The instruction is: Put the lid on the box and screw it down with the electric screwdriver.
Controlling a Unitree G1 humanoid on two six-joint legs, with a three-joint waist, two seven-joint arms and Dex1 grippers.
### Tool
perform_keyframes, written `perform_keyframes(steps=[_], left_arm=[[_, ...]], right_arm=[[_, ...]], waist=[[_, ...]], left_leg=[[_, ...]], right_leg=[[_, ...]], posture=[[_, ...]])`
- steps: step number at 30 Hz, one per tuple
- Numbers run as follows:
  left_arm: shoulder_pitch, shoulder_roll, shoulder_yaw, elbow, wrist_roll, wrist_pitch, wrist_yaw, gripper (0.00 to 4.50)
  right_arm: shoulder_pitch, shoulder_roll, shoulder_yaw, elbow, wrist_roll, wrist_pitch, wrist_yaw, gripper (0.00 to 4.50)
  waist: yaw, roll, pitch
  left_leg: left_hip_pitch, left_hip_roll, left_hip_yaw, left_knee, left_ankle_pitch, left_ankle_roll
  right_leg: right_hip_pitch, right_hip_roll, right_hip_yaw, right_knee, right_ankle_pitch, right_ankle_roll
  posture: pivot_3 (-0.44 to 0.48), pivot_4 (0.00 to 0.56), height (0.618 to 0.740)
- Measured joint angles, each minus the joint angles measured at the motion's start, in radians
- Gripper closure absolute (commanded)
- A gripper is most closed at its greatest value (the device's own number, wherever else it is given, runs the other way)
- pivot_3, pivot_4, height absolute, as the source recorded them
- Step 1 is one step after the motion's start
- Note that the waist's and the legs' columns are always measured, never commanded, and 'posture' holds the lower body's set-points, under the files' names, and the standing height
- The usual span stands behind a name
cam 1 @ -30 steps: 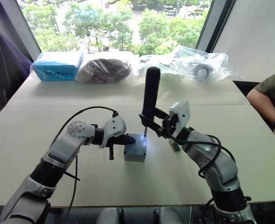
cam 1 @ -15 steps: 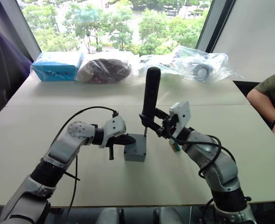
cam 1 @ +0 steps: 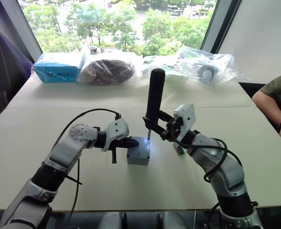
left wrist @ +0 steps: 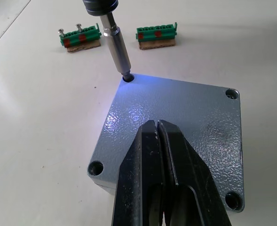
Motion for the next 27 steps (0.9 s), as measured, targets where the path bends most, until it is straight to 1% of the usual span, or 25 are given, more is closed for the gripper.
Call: perform_keyframes(steps=[2,4,5,7,8,11,13,14,16,17,18,19,21,22,23,24,27], left_arm=[[0.000,-0.002,0.001,-0.007,-0.001,-0.007,0.002,4.50],[0.000,-0.002,0.007,-0.016,-0.004,-0.008,0.000,4.50],[0.000,-0.002,0.012,-0.020,-0.009,-0.010,-0.002,4.50],[0.000,-0.002,0.017,-0.027,-0.013,-0.011,-0.011,4.50],[0.000,-0.001,0.019,-0.027,-0.017,-0.012,-0.015,4.50],[0.004,-0.010,0.034,-0.024,-0.024,-0.015,-0.011,4.50],[0.007,-0.043,0.081,-0.017,-0.081,0.052,0.004,4.50],[-0.003,-0.065,0.112,-0.010,-0.139,0.127,0.010,4.50],[-0.024,-0.075,0.149,-0.003,-0.208,0.225,0.016,4.50],[-0.041,-0.070,0.164,-0.004,-0.233,0.270,0.015,4.50],[-0.059,-0.053,0.173,-0.009,-0.255,0.307,0.007,4.50],[-0.079,-0.027,0.173,-0.027,-0.273,0.333,-0.010,4.50],[-0.110,0.020,0.180,-0.074,-0.295,0.357,-0.045,4.50],[-0.132,0.035,0.173,-0.098,-0.296,0.362,-0.061,4.50],[-0.145,0.057,0.160,-0.144,-0.296,0.359,-0.079,4.50],[-0.145,0.080,0.158,-0.179,-0.297,0.357,-0.095,4.50],[-0.146,0.093,0.125,-0.233,-0.287,0.339,-0.111,4.50]], right_arm=[[-0.030,-0.009,-0.025,-0.008,0.037,0.051,-0.004,2.74],[-0.075,-0.024,-0.060,-0.019,0.078,0.100,-0.016,2.74],[-0.132,-0.043,-0.108,-0.020,0.116,0.143,-0.037,2.74],[-0.226,-0.071,-0.208,-0.028,0.173,0.181,-0.067,2.74],[-0.274,-0.083,-0.256,-0.038,0.209,0.201,-0.082,2.74],[-0.371,-0.091,-0.325,-0.057,0.309,0.250,-0.121,2.74],[-0.431,-0.099,-0.384,-0.045,0.392,0.317,-0.185,2.74],[-0.463,-0.110,-0.425,-0.020,0.443,0.373,-0.240,2.74],[-0.495,-0.141,-0.490,0.031,0.514,0.465,-0.326,2.74],[-0.509,-0.186,-0.521,0.074,0.566,0.544,-0.361,2.74],[-0.516,-0.227,-0.559,0.130,0.625,0.641,-0.396,2.74],[-0.515,-0.281,-0.595,0.198,0.688,0.754,-0.420,2.74],[-0.484,-0.364,-0.634,0.304,0.756,0.917,-0.450,2.74],[-0.434,-0.424,-0.632,0.335,0.808,0.963,-0.464,2.74],[-0.356,-0.508,-0.617,0.354,0.883,0.994,-0.476,2.74],[-0.291,-0.559,-0.599,0.378,0.922,1.017,-0.493,2.74],[-0.152,-0.658,-0.557,0.419,1.064,1.017,-0.544,2.74]], waist=[[0.004,-0.001,0.005],[0.004,0.003,0.012],[0.004,0.008,0.017],[0.005,0.010,0.017],[0.005,0.010,0.017],[0.000,0.011,0.018],[-0.001,0.009,0.024],[0.001,0.008,0.030],[0.000,0.005,0.039],[0.001,0.005,0.046],[0.001,0.005,0.049],[0.001,0.005,0.052],[0.003,0.007,0.058],[0.005,0.009,0.060],[0.014,0.010,0.062],[0.018,0.009,0.062],[0.017,0.010,0.070]], left_leg=[[-0.001,0.000,0.000,0.000,0.000,0.000],[-0.003,-0.001,0.000,0.001,0.000,0.000],[-0.007,-0.002,0.001,0.002,0.000,0.000],[-0.014,-0.002,0.001,0.003,0.001,0.000],[-0.015,-0.002,0.001,0.003,0.003,0.001],[-0.016,-0.002,0.001,0.001,0.003,0.002],[-0.019,-0.002,0.001,0.002,0.004,0.002],[-0.020,-0.002,0.001,0.003,0.004,0.001],[-0.031,-0.002,-0.003,0.008,0.006,-0.002],[-0.039,-0.002,-0.006,0.016,0.007,-0.002],[-0.047,-0.002,-0.007,0.020,0.007,-0.002],[-0.053,-0.002,-0.008,0.022,0.012,-0.009],[-0.055,-0.003,-0.008,0.022,0.013,-0.011],[-0.055,-0.003,-0.007,0.022,0.013,-0.010],[-0.055,-0.003,-0.007,0.021,0.013,-0.010],[-0.054,-0.003,-0.006,0.020,0.013,-0.009],[-0.052,-0.003,0.000,0.022,0.012,-0.008]], right_leg=[[0.000,-0.001,-0.002,0.000,0.000,0.000],[-0.002,-0.003,-0.003,0.000,0.000,0.000],[-0.005,-0.004,-0.003,0.000,0.001,-0.001],[-0.013,-0.005,-0.005,0.001,0.002,-0.001],[-0.014,-0.005,-0.006,0.002,0.002,-0.001],[-0.015,-0.005,-0.008,0.002,0.002,-0.001],[-0.016,-0.005,-0.008,0.004,0.002,-0.001],[-0.016,-0.005,-0.009,0.006,0.002,-0.001],[-0.021,-0.006,-0.014,0.008,0.002,-0.001],[-0.027,-0.006,-0.017,0.015,0.002,-0.001],[-0.034,-0.006,-0.018,0.017,0.002,-0.001],[-0.038,-0.006,-0.020,0.018,0.004,0.003],[-0.038,-0.006,-0.022,0.017,0.005,0.004],[-0.038,-0.006,-0.023,0.017,0.005,0.005],[-0.038,-0.004,-0.025,0.017,0.005,0.005],[-0.036,-0.002,-0.028,0.017,0.004,0.006],[-0.036,0.000,-0.028,0.017,0.003,0.020]], posture=[[0.000,0.150,0.740],[0.000,0.150,0.740],[0.000,0.150,0.740],[0.000,0.150,0.740],[0.000,0.150,0.740],[0.000,0.150,0.740],[0.000,0.150,0.740],[0.000,0.150,0.740],[0.000,0.150,0.740],[0.000,0.150,0.740],[0.000,0.150,0.740],[0.000,0.150,0.740],[0.000,0.150,0.740],[0.000,0.150,0.740],[0.000,0.150,0.740],[0.000,0.150,0.740],[0.000,0.150,0.740]])
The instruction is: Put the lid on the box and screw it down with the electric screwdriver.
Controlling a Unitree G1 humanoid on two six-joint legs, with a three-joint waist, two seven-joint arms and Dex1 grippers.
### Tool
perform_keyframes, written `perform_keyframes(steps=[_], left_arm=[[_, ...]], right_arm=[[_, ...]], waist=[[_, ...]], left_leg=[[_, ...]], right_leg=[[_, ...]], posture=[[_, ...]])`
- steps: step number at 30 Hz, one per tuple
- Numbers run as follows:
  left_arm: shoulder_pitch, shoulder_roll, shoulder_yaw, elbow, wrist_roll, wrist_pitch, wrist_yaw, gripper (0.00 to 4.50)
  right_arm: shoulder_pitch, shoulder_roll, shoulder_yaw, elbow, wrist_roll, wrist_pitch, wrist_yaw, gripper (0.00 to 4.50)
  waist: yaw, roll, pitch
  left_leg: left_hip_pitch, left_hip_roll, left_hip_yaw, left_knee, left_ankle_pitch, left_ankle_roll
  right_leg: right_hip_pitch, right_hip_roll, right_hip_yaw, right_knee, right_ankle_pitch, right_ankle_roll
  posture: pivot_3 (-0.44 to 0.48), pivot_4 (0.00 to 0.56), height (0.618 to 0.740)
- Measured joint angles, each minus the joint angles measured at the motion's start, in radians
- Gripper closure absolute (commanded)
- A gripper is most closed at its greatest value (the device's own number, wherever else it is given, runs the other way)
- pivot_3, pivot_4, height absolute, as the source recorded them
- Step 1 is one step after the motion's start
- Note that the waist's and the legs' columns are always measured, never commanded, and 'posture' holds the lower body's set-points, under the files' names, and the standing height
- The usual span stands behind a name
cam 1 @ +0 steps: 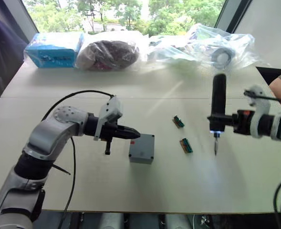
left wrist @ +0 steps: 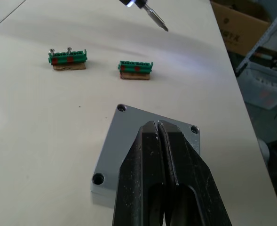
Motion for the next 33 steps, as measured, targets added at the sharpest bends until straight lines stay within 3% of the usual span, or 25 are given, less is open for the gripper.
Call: perform_keyframes(steps=[7,17,18,25,30,33], left_arm=[[0.032,0.034,-0.058,-0.051,0.064,-0.063,-0.006,4.50],[0.075,0.065,-0.064,-0.036,0.106,-0.091,0.014,4.50],[0.079,0.066,-0.063,-0.030,0.108,-0.093,0.018,4.50],[0.085,0.052,-0.041,-0.006,0.108,-0.083,0.066,4.50],[0.065,0.017,0.054,0.026,0.028,0.010,0.113,4.50],[0.021,-0.003,0.132,0.081,-0.011,0.054,0.159,4.50]], right_arm=[[0.115,-0.091,0.128,0.073,0.222,-0.074,-0.129,2.74],[0.105,-0.116,0.235,0.176,0.201,-0.123,-0.158,2.74],[0.100,-0.116,0.238,0.176,0.191,-0.123,-0.152,2.24],[0.078,-0.115,0.238,0.170,0.123,-0.123,-0.104,0.07],[0.056,-0.140,0.222,0.148,0.009,-0.142,0.011,0.07],[0.020,-0.177,0.201,0.054,-0.075,-0.203,0.184,0.07]], waist=[[0.003,-0.010,0.012],[0.006,-0.013,0.014],[0.006,-0.013,0.014],[0.008,-0.014,0.014],[0.008,-0.014,0.014],[0.005,-0.014,0.014]], left_leg=[[0.000,0.005,-0.004,0.016,-0.004,0.007],[0.000,0.006,-0.003,0.028,-0.005,0.010],[0.000,0.006,-0.003,0.029,-0.005,0.010],[0.000,0.006,-0.003,0.032,-0.006,0.011],[0.000,0.006,-0.003,0.033,-0.006,0.012],[0.000,0.006,-0.003,0.033,-0.006,0.012]], right_leg=[[0.001,0.008,0.000,0.010,0.003,0.005],[0.002,0.008,0.006,0.018,0.005,0.006],[0.002,0.008,0.006,0.018,0.005,0.006],[0.005,0.007,0.006,0.018,0.006,0.007],[0.005,0.006,0.006,0.018,0.006,0.008],[0.004,0.007,0.006,0.020,0.006,0.008]], posture=[[0.000,0.150,0.740],[0.000,0.150,0.740],[0.000,0.150,0.740],[0.000,0.150,0.740],[0.000,0.150,0.740],[0.000,0.150,0.740]])
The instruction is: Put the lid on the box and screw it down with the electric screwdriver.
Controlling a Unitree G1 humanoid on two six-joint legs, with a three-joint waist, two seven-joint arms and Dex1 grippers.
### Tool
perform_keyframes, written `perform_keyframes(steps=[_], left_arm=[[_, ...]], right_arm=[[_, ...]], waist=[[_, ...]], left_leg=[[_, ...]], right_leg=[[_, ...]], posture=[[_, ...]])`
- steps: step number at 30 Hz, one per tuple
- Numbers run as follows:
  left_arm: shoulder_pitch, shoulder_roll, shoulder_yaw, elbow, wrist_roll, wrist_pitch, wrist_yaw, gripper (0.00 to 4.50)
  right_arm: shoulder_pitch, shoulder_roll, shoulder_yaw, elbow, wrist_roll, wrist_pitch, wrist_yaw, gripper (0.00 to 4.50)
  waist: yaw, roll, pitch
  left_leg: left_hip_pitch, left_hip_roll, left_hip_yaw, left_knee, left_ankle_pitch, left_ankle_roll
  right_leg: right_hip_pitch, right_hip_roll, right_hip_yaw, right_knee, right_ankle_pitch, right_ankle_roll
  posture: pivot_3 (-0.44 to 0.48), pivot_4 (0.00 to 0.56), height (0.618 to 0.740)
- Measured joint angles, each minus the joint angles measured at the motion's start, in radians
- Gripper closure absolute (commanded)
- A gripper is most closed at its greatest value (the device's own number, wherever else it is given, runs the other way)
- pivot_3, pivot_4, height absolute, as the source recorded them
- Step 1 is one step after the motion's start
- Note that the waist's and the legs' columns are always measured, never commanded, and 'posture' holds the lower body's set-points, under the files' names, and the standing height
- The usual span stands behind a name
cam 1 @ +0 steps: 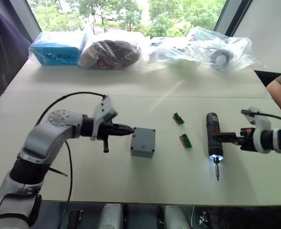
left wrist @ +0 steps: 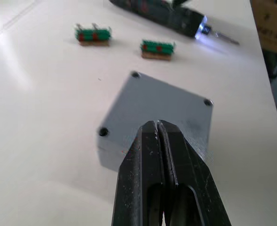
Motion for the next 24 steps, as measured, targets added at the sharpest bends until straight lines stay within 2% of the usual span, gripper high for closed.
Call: perform_keyframes(steps=[6,10,15,24], left_arm=[[0.007,0.003,0.047,0.106,0.005,-0.005,0.032,4.50],[0.081,0.043,0.016,0.147,0.076,-0.057,0.031,4.50],[0.157,0.015,-0.089,0.135,0.142,-0.120,0.027,4.50],[0.122,-0.033,-0.200,0.159,0.262,-0.260,0.000,4.50]], right_arm=[[0.040,0.015,-0.022,-0.303,-0.195,-0.252,0.321,0.07],[0.115,0.020,0.109,-0.503,-0.348,-0.387,0.504,0.07],[0.157,0.122,0.360,-0.606,-0.545,-0.485,0.576,0.07],[0.107,0.249,0.492,-0.551,-0.707,-0.494,0.611,0.07]], waist=[[0.002,0.000,0.000],[0.002,0.000,0.000],[0.005,-0.001,0.000],[0.003,-0.001,0.000]], left_leg=[[0.000,0.001,-0.001,0.000,0.000,0.000],[0.001,0.001,-0.001,0.000,0.001,-0.002],[0.000,-0.002,0.000,0.004,0.001,-0.002],[0.001,-0.001,-0.002,0.014,0.000,-0.001]], right_leg=[[0.000,0.003,0.000,0.000,0.000,0.000],[0.000,0.002,0.000,0.002,0.000,0.000],[0.001,-0.003,0.000,0.005,0.000,0.000],[0.002,-0.002,0.000,0.015,0.000,-0.001]], posture=[[0.000,0.150,0.740],[0.000,0.150,0.740],[0.000,0.150,0.740],[0.000,0.150,0.740]])
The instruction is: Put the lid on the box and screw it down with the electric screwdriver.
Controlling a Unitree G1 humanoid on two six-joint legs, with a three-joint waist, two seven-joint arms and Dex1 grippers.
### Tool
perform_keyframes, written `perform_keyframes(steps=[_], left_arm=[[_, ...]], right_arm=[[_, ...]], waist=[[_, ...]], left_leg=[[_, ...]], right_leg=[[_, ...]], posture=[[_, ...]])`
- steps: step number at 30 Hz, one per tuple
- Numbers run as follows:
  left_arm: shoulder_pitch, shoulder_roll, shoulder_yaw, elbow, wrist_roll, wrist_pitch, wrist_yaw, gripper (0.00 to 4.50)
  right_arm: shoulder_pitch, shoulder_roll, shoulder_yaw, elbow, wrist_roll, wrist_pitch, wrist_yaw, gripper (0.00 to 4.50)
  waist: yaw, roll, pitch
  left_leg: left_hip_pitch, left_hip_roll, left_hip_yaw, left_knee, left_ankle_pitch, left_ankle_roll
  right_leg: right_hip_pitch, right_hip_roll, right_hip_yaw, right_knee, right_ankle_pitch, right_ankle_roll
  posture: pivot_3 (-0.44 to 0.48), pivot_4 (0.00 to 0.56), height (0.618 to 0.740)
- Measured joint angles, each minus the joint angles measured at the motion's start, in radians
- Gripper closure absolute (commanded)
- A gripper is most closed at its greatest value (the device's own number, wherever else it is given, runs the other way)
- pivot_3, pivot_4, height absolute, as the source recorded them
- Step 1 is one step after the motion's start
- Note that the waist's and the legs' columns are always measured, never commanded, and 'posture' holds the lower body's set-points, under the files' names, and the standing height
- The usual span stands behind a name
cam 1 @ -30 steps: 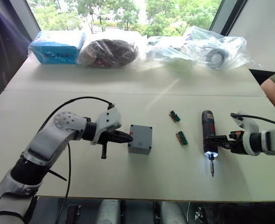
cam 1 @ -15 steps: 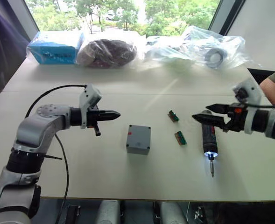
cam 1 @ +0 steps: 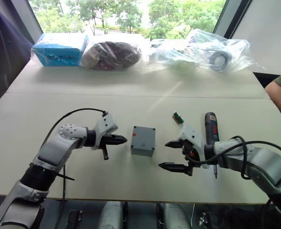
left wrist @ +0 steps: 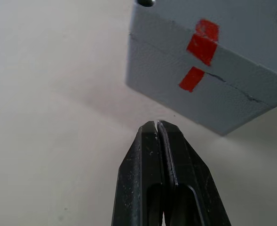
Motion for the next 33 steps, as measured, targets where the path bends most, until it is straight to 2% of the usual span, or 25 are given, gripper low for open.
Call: perform_keyframes(steps=[10,14,18,23,28,33], left_arm=[[-0.158,-0.136,-0.059,0.213,0.087,-0.144,-0.047,4.50],[-0.175,-0.152,-0.060,0.272,0.122,-0.197,-0.047,4.50],[-0.172,-0.118,-0.050,0.281,0.136,-0.205,-0.051,4.50],[-0.115,-0.026,0.012,0.186,0.105,-0.116,-0.082,4.50],[0.050,0.069,0.021,-0.051,0.015,0.049,-0.149,4.50],[0.096,0.065,0.020,-0.135,-0.006,0.105,-0.119,4.50]], right_arm=[[-0.025,0.095,-0.006,0.003,0.022,0.088,0.036,0.07],[-0.019,0.133,-0.046,-0.026,0.079,0.143,0.018,0.07],[-0.003,0.106,-0.097,-0.064,0.099,0.163,0.014,0.07],[0.001,-0.025,-0.089,-0.051,-0.050,0.042,0.061,0.07],[-0.041,-0.019,-0.014,0.094,-0.208,-0.119,0.132,0.07],[-0.100,-0.007,0.088,0.197,-0.382,-0.303,0.203,0.07]], waist=[[0.000,0.000,0.000],[-0.002,0.000,0.000],[-0.001,0.000,0.000],[-0.002,0.000,0.000],[-0.006,0.000,-0.001],[0.002,0.000,-0.001]], left_leg=[[0.000,-0.001,-0.001,0.003,-0.001,0.001],[0.000,0.000,-0.001,0.003,-0.001,0.001],[0.000,0.000,-0.001,0.003,-0.001,0.001],[0.001,0.000,-0.001,0.003,-0.001,0.001],[0.001,0.001,-0.001,0.003,-0.001,0.001],[0.001,0.000,-0.001,0.004,-0.001,0.001]], right_leg=[[0.002,0.000,-0.001,0.000,0.000,0.000],[0.002,0.001,-0.001,0.001,0.000,0.000],[0.002,0.000,-0.001,0.001,0.000,0.000],[0.002,0.000,-0.001,0.001,0.000,0.000],[0.001,0.000,0.000,0.002,0.000,0.000],[0.002,0.000,-0.001,0.003,0.000,0.000]], posture=[[0.000,0.150,0.740],[0.000,0.150,0.740],[0.000,0.150,0.740],[0.000,0.150,0.740],[0.000,0.150,0.740],[0.000,0.150,0.740]])
